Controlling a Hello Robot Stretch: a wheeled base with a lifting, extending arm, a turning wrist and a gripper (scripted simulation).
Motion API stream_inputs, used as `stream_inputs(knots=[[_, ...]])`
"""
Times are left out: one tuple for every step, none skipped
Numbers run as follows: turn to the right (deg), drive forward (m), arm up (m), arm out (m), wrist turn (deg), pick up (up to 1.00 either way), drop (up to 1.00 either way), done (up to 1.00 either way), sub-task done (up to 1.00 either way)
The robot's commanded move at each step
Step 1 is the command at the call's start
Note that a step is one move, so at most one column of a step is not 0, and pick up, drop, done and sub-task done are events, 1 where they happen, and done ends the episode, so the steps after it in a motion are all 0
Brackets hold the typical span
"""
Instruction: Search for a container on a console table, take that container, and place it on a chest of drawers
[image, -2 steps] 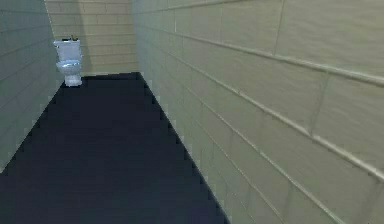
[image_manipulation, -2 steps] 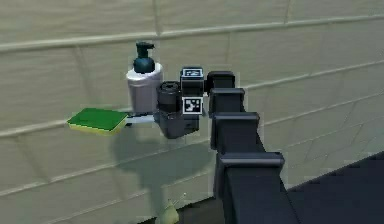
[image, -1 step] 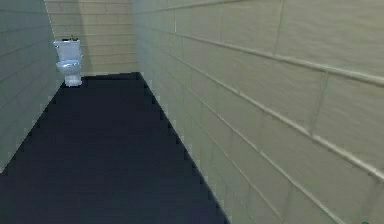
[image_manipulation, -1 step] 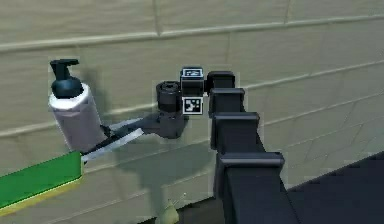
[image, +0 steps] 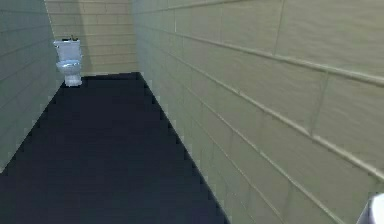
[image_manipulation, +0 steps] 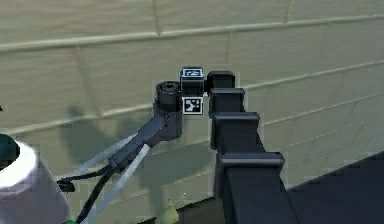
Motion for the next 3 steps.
stream_inputs(knots=[[0.0,0.0,0.0,0.0,-9.0,0.0,0.0,0.0,0.0],[0.0,0.0,0.0,-0.18,0.0,0.0,0.0,0.0,0.0],[-45.0,0.0,0.0,0.0,0.0,0.0,0.0,0.0,0.0]])
